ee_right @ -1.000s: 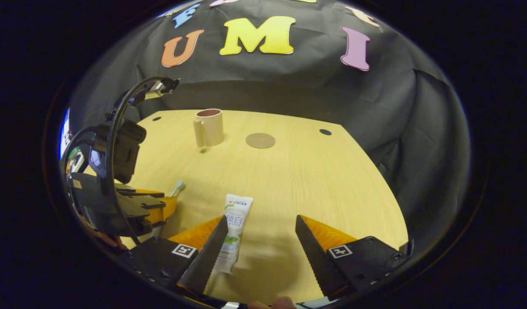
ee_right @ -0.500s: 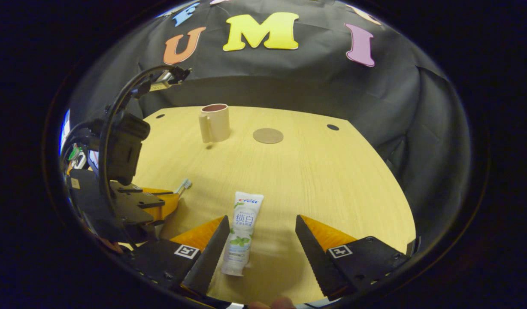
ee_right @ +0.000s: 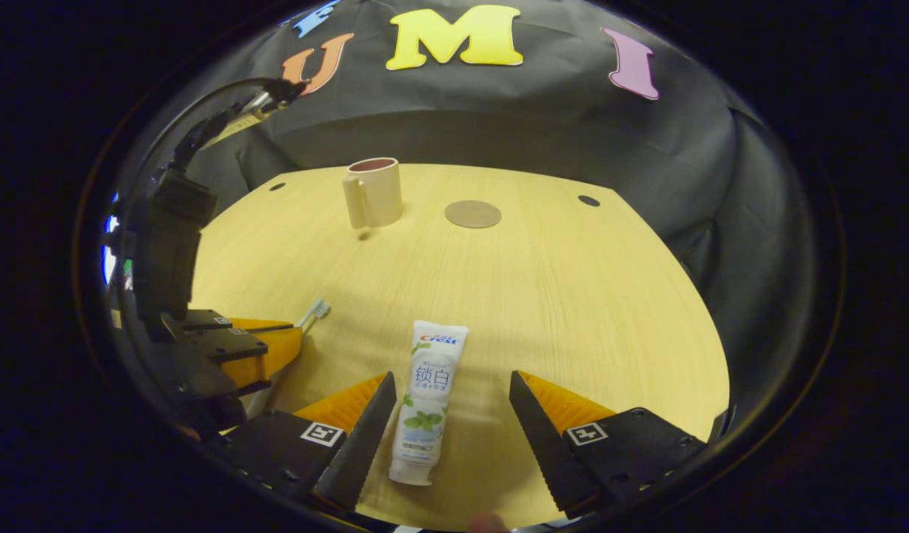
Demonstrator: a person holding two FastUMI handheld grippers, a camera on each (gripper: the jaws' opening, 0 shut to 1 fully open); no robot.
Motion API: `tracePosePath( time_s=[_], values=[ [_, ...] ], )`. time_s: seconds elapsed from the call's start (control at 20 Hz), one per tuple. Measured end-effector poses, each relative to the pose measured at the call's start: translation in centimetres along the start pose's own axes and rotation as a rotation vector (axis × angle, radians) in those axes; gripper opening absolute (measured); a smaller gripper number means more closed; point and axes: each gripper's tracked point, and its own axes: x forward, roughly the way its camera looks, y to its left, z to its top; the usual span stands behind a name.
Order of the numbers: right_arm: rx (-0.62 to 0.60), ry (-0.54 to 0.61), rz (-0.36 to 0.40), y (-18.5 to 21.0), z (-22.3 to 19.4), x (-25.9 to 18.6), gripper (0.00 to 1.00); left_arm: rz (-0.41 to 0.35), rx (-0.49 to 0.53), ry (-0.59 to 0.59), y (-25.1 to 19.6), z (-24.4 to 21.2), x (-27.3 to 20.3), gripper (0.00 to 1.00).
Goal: Put the toothbrush and toothpaste on the desktop into the cup, then pick up the cup and place it on the coaster on the desktop.
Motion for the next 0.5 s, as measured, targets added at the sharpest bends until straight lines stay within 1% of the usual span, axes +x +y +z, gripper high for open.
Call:
tracePosePath(
  time_s=[0.2, 0.35, 0.4, 0.45, 0.5],
  values=[
    [0.017, 0.035, 0.023, 0.8, -0.5, 0.8, 0.93, 0.030, -0.004, 0.005, 1.3, 4.0, -1.5, 0.03],
    [0.023, 0.061, 0.022, 1.0, -0.6, 1.6, 0.93, 0.033, -0.014, -0.006, 1.9, 7.8, -3.3, 0.03],
    [0.030, 0.074, 0.025, 1.1, -0.7, 1.5, 0.90, 0.031, -0.019, -0.011, 2.0, 9.3, -4.0, 0.03],
    [0.040, 0.084, 0.028, 1.2, -0.8, 1.6, 0.78, 0.030, -0.023, -0.017, 2.1, 10.8, -4.7, 0.03],
    [0.051, 0.093, 0.035, 1.3, -0.7, 2.1, 0.74, 0.028, -0.027, -0.023, 2.1, 12.4, -5.5, 0.03]
  ],
)
